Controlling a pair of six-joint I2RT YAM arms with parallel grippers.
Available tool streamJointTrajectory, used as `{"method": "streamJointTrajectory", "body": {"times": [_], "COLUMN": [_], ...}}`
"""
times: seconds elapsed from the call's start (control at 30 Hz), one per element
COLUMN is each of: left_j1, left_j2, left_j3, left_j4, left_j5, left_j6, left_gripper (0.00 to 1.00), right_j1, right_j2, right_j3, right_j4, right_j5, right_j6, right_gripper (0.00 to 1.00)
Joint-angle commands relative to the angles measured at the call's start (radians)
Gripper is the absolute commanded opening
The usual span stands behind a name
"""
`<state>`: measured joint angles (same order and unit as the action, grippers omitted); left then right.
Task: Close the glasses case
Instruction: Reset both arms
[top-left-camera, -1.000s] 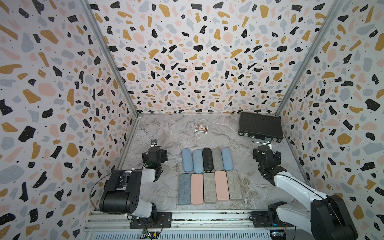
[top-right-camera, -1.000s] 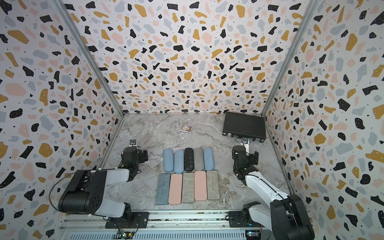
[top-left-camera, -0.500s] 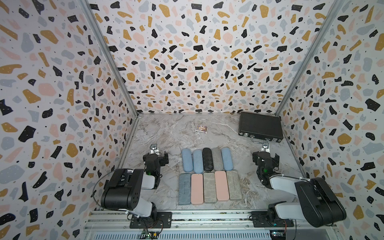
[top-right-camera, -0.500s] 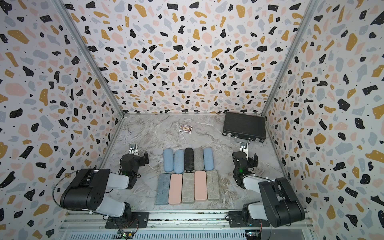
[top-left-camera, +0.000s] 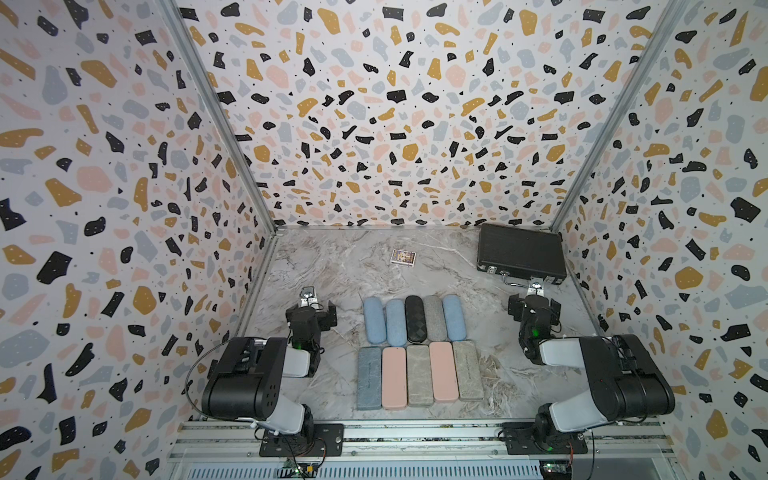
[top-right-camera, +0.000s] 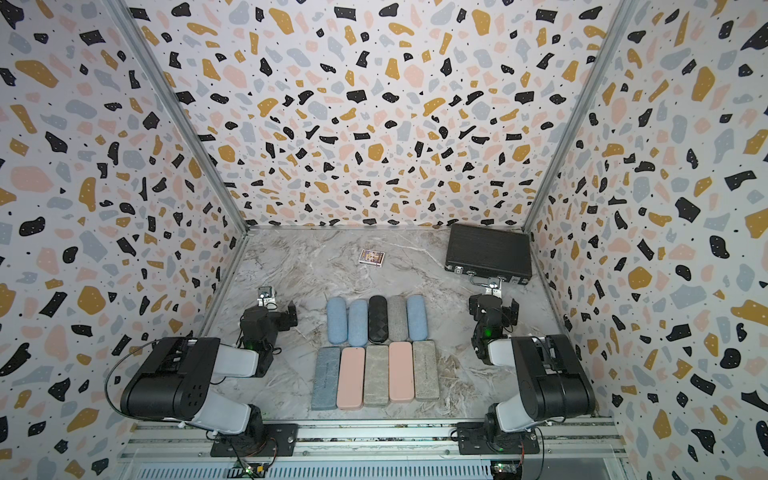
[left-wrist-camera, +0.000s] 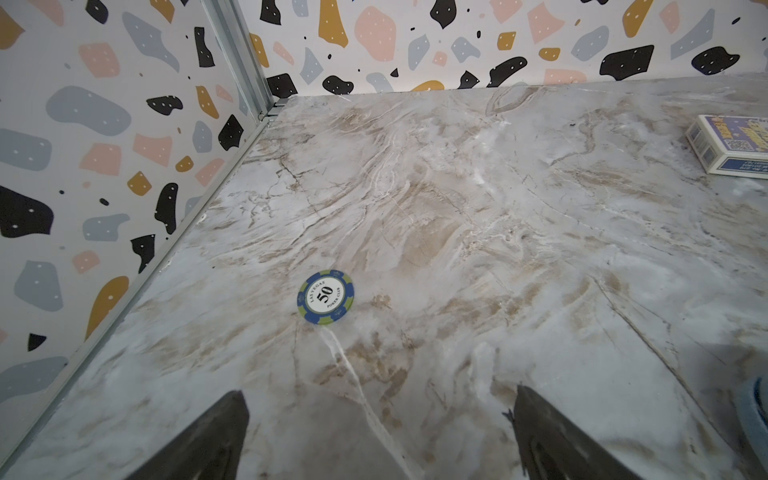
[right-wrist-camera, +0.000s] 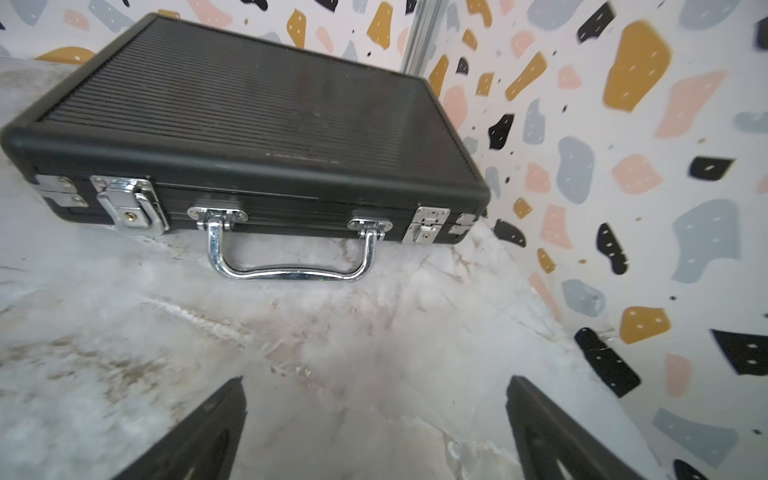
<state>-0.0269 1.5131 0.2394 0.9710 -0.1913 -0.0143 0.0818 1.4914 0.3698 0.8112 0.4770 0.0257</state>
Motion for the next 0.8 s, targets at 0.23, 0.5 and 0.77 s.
{"method": "streamJointTrajectory", "body": {"times": [0.23, 0.5, 0.77], "left_j1": [0.007, 0.032, 0.079], "left_j2": [-0.009, 0.001, -0.003], "left_j3": [0.018, 0.057, 0.074], "left_j4": [0.038, -0.028, -0.067], "left_j5": [0.003, 0.048, 0.135], "left_j6": [0.005, -0.01, -0.033], "left_gripper": [0.99, 0.99, 0.99], "right_j1": [-0.052, -0.051, -0.052], "right_j2": [0.027, 0.01, 0.02], "right_j3": [-0.026, -0.026, -0.032], "right_j4": [0.096, 0.059, 0.092], "right_j5": [-0.191, -0.187, -0.189], "right_j6": [0.038, 0.044, 0.039], "right_gripper": [0.99, 1.0, 1.0]}}
